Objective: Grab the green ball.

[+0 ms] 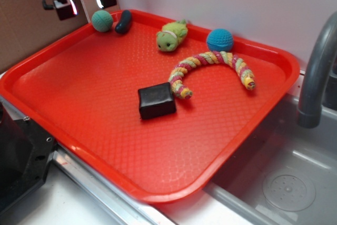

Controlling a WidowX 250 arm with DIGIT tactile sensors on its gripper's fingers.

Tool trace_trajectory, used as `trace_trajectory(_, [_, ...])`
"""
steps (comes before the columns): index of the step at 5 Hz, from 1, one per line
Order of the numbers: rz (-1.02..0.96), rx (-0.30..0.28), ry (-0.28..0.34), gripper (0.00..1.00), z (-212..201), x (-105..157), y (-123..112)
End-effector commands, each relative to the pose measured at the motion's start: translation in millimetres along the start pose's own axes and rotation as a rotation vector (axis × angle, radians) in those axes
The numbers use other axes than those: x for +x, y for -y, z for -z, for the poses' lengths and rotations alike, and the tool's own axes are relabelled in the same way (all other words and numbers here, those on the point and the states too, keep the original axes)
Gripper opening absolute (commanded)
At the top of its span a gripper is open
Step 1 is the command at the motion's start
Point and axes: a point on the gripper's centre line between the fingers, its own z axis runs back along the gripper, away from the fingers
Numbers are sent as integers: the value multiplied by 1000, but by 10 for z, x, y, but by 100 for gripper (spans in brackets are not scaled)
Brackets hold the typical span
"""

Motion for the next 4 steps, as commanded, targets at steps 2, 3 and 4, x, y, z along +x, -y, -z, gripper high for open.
trace_trajectory(2, [-95, -13, 90, 100, 48, 185, 66])
trace_trajectory(3, [-89, 14, 92, 100, 141, 220, 114])
trace_trajectory(4, [-73, 30, 89, 100, 226, 215, 138])
